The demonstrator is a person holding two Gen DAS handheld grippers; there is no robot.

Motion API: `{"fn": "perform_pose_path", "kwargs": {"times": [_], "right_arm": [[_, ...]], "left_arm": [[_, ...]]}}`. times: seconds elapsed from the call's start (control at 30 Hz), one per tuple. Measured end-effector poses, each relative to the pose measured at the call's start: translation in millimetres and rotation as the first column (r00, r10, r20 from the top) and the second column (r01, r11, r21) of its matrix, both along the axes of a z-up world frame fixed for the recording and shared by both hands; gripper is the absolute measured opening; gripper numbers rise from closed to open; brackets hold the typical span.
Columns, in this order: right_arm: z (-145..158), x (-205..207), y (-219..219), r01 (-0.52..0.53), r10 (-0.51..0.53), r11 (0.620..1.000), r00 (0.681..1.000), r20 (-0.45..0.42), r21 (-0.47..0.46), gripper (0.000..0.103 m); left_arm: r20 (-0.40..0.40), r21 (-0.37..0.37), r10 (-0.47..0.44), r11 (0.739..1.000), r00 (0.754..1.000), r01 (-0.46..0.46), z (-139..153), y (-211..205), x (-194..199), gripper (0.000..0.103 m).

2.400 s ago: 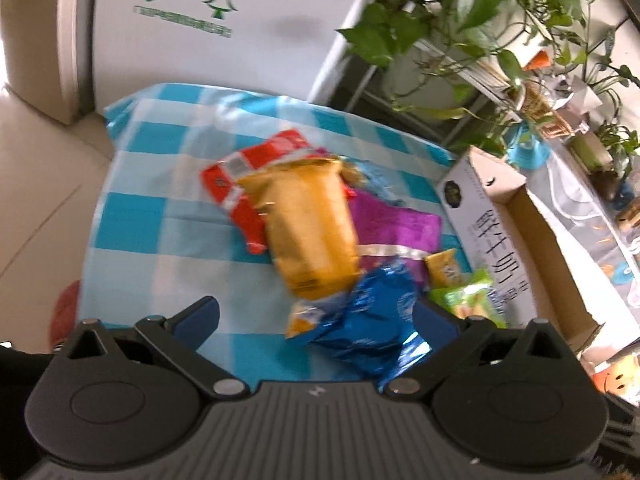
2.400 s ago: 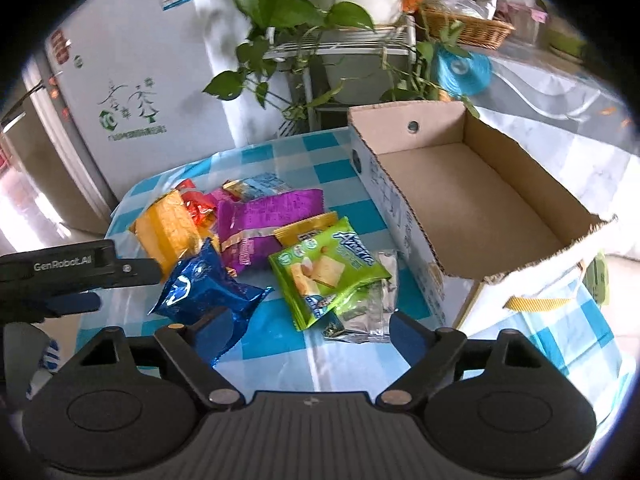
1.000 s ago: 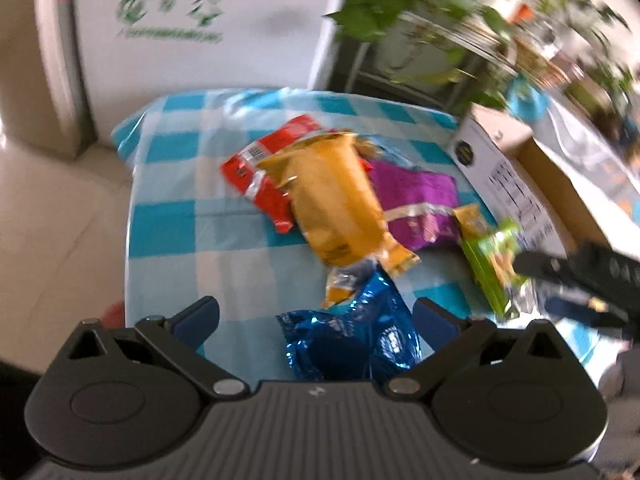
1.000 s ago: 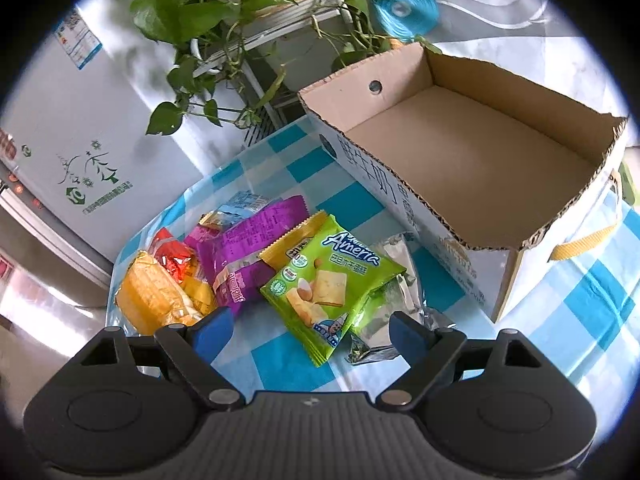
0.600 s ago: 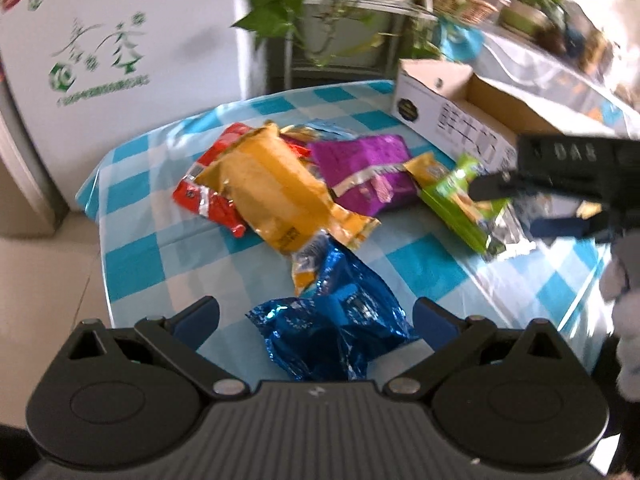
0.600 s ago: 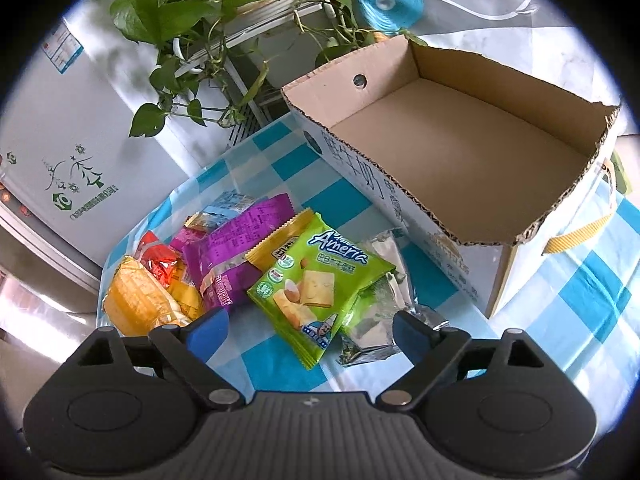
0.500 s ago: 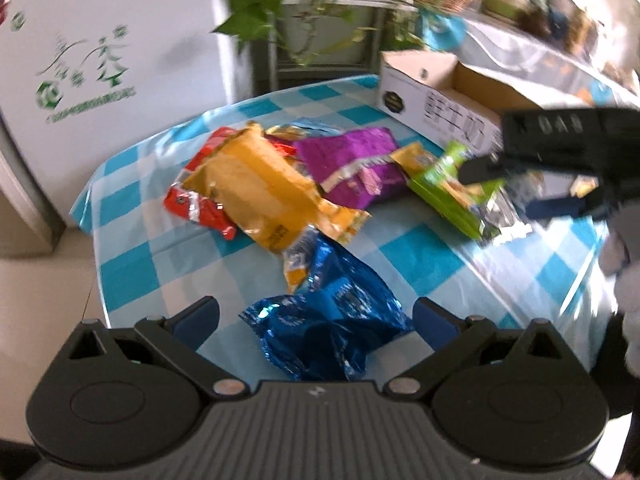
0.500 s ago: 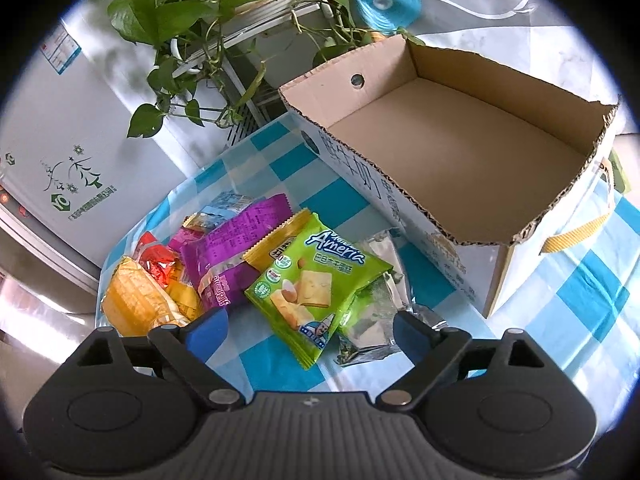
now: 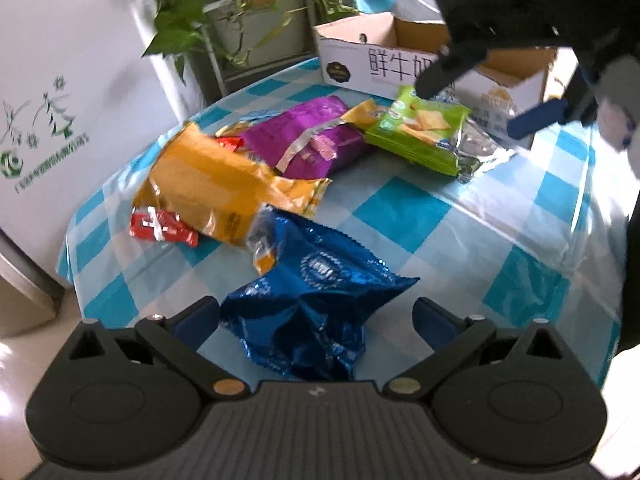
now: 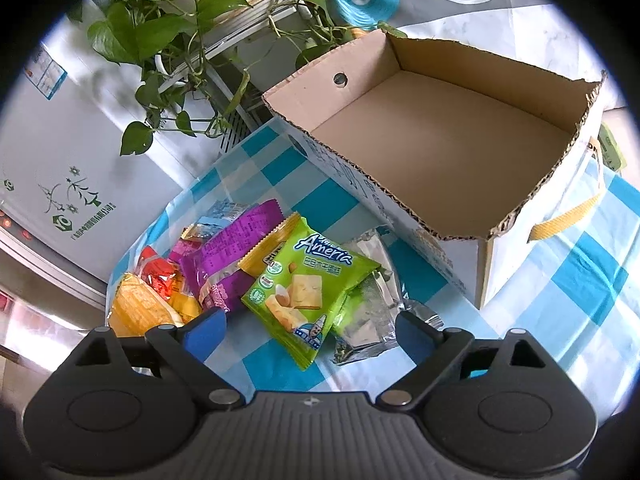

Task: Organize snacks
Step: 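Lower the left tool onto the blue snack bag and close on it, then grasp the green Ameria bag with the right tool while the left holds the blue bag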

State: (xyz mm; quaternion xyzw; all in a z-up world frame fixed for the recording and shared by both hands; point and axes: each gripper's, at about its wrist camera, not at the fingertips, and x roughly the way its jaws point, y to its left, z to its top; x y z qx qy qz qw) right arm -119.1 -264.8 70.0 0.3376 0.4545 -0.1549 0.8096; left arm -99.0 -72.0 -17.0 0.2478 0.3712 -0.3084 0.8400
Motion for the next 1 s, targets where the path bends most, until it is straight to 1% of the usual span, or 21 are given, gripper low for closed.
{"fn": "perform_pose_path", "kwargs": {"times": [0.13,0.27,0.33,0.4,0.43,0.47,0.6,0.7,0.77,0.83,0.9,0.93,1.0], "right_arm": [[0,0,-1,0.000,0.000,1.000,1.000,0.006,0.013,0.095],[-1,7,1,-0.004,0.003,1.000,1.000,0.008,0.012,0.095],[-3,14,3,-0.013,0.013,1.000,1.000,0.004,0.001,0.095],[-6,20,6,-0.018,0.018,1.000,1.000,-0.006,-0.003,0.094],[-8,23,6,-0.018,0.018,1.000,1.000,-0.011,-0.004,0.093],[-11,26,7,-0.015,0.015,1.000,1.000,-0.018,-0.002,0.093],[-20,36,6,0.015,-0.015,1.000,0.999,-0.030,0.003,0.092],[-19,40,8,0.019,-0.020,0.999,0.999,-0.029,-0.028,0.092],[-19,42,12,0.014,-0.016,0.998,0.999,-0.031,-0.054,0.091],[-19,44,18,-0.012,0.008,0.994,0.999,-0.040,-0.106,0.084],[-18,47,25,-0.046,0.036,0.983,0.998,-0.057,-0.177,0.074],[-18,47,27,-0.058,0.047,0.977,0.997,-0.061,-0.203,0.072],[-18,47,29,-0.076,0.064,0.972,0.996,-0.058,-0.222,0.068]], "left_arm": [[0.046,0.002,-0.001,1.000,0.999,0.001,-3,-6,-1,0.102],[0.043,-0.001,0.023,1.000,0.999,-0.023,-6,-8,3,0.100],[0.033,-0.011,0.039,0.999,0.999,-0.039,-8,-8,6,0.098],[0.011,-0.020,0.064,0.998,0.998,-0.064,-10,-5,9,0.091],[-0.005,-0.030,0.074,0.997,0.997,-0.074,-10,-3,11,0.089],[-0.020,-0.045,0.085,0.995,0.996,-0.086,-9,-1,13,0.086],[-0.055,-0.083,0.137,0.987,0.989,-0.141,-7,8,17,0.085],[-0.083,-0.115,0.177,0.976,0.981,-0.186,-2,16,19,0.082],[-0.097,-0.115,0.220,0.966,0.971,-0.231,0,22,20,0.082],[-0.112,-0.121,0.268,0.952,0.957,-0.281,1,29,22,0.082],[-0.139,-0.140,0.305,0.936,0.942,-0.324,2,37,21,0.082],[-0.153,-0.148,0.323,0.927,0.934,-0.345,3,40,22,0.082],[-0.166,-0.162,0.355,0.910,0.920,-0.381,4,46,22,0.082]]}}
